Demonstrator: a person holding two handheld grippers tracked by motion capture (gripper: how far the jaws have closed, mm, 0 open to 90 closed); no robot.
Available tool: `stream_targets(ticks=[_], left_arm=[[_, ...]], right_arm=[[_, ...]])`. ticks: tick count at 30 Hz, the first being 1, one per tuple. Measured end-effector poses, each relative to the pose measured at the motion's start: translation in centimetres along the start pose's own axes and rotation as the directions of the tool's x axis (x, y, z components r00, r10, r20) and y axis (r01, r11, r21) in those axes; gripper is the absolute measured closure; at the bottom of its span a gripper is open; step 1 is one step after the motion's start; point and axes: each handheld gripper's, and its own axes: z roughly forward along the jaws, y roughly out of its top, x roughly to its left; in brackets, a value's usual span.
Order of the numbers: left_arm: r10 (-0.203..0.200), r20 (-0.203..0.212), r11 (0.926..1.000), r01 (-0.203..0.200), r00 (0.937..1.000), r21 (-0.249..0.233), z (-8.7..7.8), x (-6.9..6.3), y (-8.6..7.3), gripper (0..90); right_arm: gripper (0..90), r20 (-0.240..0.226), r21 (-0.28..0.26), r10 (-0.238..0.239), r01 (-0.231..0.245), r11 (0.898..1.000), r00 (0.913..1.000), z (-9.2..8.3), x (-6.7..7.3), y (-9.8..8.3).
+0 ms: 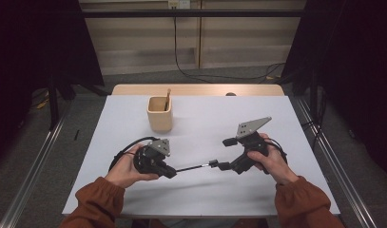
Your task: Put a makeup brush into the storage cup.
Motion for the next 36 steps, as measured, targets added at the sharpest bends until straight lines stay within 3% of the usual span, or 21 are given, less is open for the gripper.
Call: stream_targets(ticks=[3,10,18,24,32,36], left_arm=[[-0.007,-0.004,0.9999,0.007,1.0,-0.009,-0.1,0.0,-0.3,85.4],[-0.015,-0.013,0.9993,0.014,0.9998,-0.035,-0.5,0.1,-0.7,85.3],[-0.039,-0.024,0.9958,0.037,0.999,-0.084,-0.8,0.0,-1.3,85.3],[-0.048,-0.035,0.9917,0.044,0.9982,-0.121,-1.2,-0.4,-1.6,85.3],[-0.072,-0.029,0.9781,0.065,0.997,-0.198,-1.5,-0.4,-2.4,85.3],[-0.087,-0.036,0.9708,0.077,0.9956,-0.228,-0.9,-0.7,-2.6,85.3]], right_arm=[[8.7,0.015,0.001,0.003,-0.003,1.0,0.9999,-0.1,0.2,-0.5],[8.8,0.031,-0.063,0.01,-0.008,0.998,0.9995,-0.9,0.5,-0.8],[9.0,0.06,-0.121,0.041,-0.034,0.992,0.9973,-1.8,0.6,-2.5],[8.7,0.033,-0.13,0.046,-0.041,0.991,0.9984,-1.7,1.2,-3.4],[8.6,0.051,-0.168,0.047,-0.037,0.985,0.9976,-2.3,1.4,-3.7],[7.5,0.031,-0.166,0.036,-0.03,0.986,0.9989,-2.1,1.6,-3.7]])
